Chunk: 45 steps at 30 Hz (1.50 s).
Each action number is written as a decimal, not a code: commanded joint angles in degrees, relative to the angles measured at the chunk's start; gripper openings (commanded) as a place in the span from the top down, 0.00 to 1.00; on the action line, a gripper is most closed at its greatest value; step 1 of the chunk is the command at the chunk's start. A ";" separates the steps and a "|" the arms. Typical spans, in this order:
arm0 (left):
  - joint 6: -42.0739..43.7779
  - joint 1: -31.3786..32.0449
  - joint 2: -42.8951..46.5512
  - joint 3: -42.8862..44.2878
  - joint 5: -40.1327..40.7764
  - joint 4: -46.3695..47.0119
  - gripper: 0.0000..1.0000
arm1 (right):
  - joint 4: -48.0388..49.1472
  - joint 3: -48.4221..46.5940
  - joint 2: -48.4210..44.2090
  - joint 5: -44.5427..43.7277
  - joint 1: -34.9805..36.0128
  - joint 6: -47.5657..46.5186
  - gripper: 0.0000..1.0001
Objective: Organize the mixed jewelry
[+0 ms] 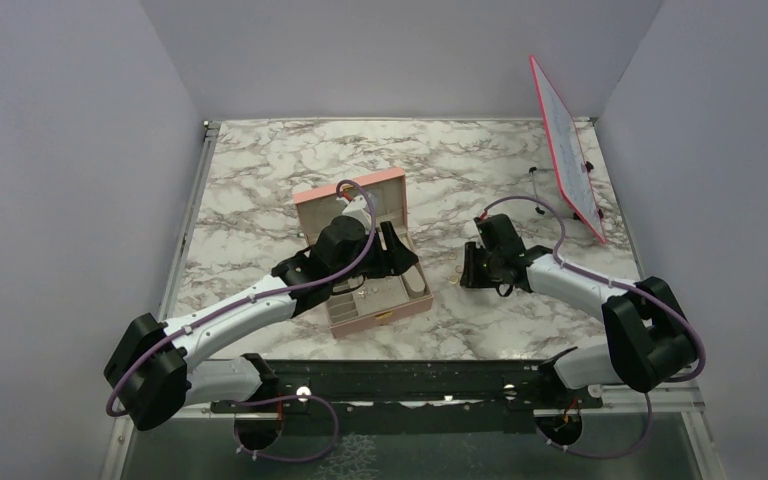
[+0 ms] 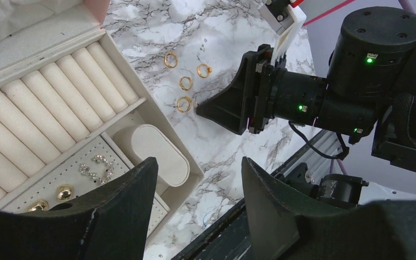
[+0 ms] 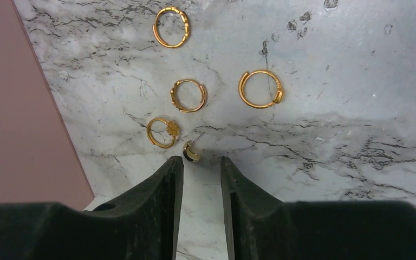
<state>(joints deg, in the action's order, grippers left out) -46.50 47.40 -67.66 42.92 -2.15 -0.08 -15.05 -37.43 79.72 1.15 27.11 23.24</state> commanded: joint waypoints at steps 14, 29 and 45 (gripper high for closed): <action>-0.15 0.33 -0.11 -0.44 -0.06 0.16 0.41 | 2.69 -2.70 1.02 1.49 0.22 -0.64 0.65; -0.10 0.33 -0.57 -0.54 0.04 0.16 0.41 | 2.62 -2.92 3.66 3.07 0.66 -2.72 0.67; -0.17 0.33 -0.70 0.14 -0.01 0.16 0.41 | 1.99 -3.31 2.57 3.27 0.84 -1.90 0.91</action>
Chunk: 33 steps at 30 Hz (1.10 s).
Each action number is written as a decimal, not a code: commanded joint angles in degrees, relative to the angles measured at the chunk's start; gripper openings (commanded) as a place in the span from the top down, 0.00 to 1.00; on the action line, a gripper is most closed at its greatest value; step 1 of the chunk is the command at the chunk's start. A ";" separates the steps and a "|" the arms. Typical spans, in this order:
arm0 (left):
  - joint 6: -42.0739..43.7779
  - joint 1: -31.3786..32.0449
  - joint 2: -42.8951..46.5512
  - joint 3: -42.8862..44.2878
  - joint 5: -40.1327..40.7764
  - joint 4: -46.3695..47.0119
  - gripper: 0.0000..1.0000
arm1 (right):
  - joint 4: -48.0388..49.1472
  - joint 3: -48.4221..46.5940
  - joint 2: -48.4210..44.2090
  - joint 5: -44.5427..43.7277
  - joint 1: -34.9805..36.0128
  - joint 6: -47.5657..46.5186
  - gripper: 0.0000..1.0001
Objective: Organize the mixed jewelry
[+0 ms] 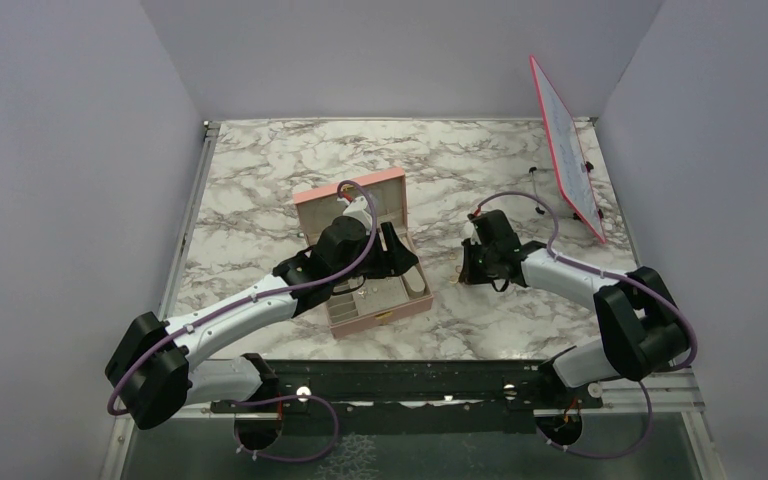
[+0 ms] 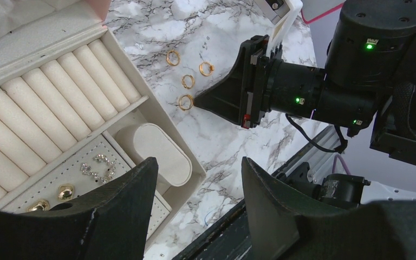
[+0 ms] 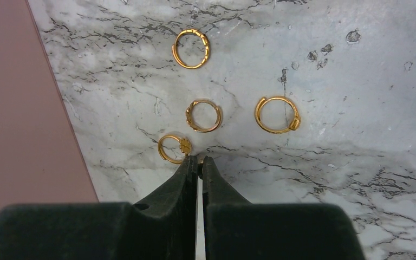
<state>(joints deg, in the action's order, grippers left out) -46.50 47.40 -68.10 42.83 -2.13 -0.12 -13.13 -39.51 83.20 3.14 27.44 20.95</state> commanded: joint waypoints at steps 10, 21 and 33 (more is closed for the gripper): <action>-1.88 0.33 -0.20 0.83 -1.21 0.21 0.41 | 4.46 1.56 -9.40 8.44 0.54 0.55 0.92; -9.53 0.24 0.23 0.93 -2.75 2.49 0.39 | 19.29 5.93 -20.52 28.62 0.51 0.77 0.91; -24.56 -0.73 4.18 -7.72 -6.28 18.69 0.37 | 38.39 7.43 -20.42 49.75 0.63 6.19 0.91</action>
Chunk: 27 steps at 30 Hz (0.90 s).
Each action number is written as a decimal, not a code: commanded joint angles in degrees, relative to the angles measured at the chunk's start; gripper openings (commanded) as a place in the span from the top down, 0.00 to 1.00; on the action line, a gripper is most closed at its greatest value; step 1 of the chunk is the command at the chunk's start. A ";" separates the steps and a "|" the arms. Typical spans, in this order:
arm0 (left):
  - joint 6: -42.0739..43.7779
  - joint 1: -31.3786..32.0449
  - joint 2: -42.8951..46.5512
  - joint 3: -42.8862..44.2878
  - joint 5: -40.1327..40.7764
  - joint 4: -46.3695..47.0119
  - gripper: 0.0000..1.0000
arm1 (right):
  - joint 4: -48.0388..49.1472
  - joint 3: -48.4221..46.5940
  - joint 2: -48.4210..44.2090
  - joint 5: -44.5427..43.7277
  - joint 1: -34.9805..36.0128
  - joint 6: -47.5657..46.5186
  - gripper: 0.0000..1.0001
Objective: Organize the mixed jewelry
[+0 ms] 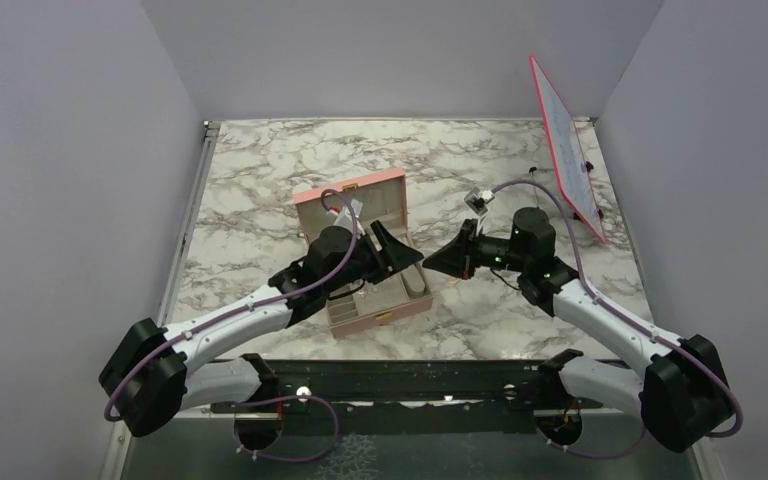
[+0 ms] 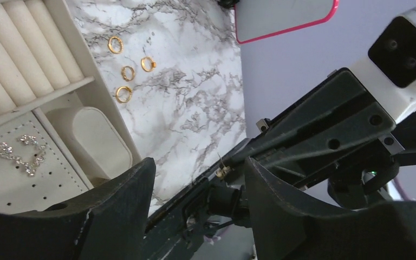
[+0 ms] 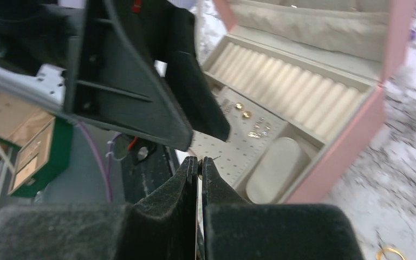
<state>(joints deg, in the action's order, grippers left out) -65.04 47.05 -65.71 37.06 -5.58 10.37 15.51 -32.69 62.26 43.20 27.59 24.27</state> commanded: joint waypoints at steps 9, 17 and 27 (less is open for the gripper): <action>-5.61 -1.03 4.26 -5.00 0.35 7.12 0.37 | 9.91 0.54 3.22 11.10 1.66 2.79 0.90; -2.44 -1.08 4.84 -3.39 3.22 0.81 0.38 | -7.47 -1.03 1.40 -8.88 1.85 -2.27 0.90; 2.75 -1.13 3.04 0.69 5.16 -6.57 0.38 | -31.68 1.10 -1.41 -42.26 1.82 7.14 0.88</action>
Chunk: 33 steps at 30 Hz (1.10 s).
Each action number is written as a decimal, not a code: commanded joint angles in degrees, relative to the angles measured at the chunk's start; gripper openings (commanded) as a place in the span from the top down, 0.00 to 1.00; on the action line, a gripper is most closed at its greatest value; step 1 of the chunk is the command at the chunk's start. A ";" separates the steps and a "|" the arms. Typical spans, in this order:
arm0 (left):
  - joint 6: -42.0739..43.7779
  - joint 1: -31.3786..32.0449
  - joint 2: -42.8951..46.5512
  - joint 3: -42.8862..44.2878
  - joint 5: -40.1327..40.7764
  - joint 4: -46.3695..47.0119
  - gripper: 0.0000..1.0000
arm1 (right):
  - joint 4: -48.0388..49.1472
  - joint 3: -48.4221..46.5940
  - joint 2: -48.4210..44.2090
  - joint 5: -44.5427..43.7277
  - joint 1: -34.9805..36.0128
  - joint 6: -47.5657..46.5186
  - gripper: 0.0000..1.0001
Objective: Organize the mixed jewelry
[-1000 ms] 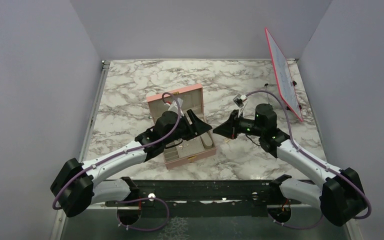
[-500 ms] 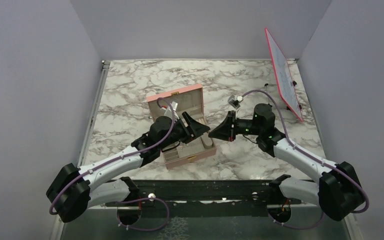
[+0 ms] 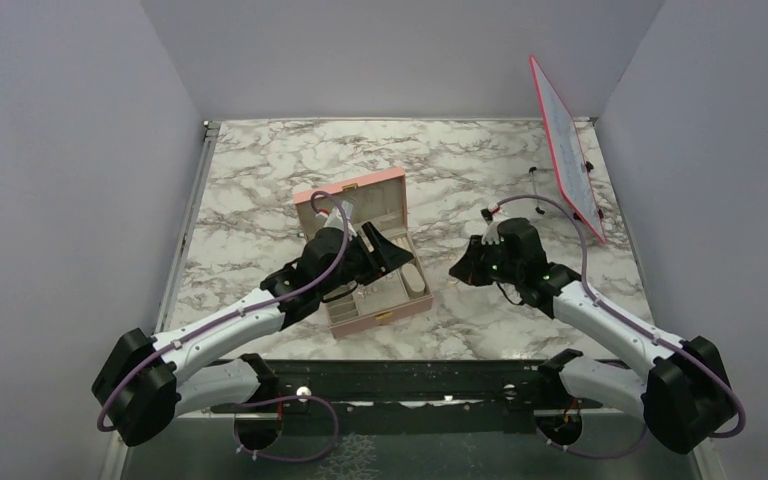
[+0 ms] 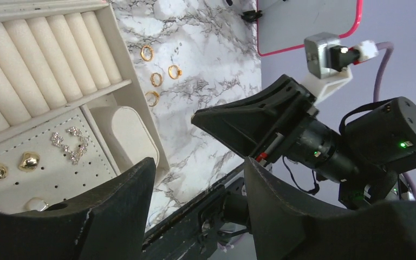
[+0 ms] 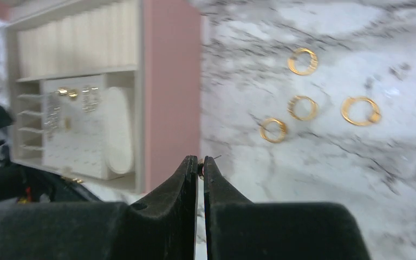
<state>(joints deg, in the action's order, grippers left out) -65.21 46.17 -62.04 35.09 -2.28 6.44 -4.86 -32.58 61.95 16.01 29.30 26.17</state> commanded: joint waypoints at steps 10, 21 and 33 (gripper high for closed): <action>3.51 -0.26 -3.46 3.41 0.79 -2.47 0.38 | -15.35 1.26 6.73 -22.07 0.14 9.95 0.85; 3.72 -0.23 -4.25 3.09 0.79 -2.62 0.38 | -15.96 -0.13 11.15 -24.37 0.12 11.04 0.74; 3.69 -0.30 -4.39 2.79 1.23 -2.93 0.38 | -15.38 -0.76 10.05 -26.82 0.14 12.93 0.72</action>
<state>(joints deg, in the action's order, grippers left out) -62.48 46.13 -66.08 36.95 -1.89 3.73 -19.05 -31.99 72.20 -7.44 29.32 37.93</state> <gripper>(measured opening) 0.619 0.290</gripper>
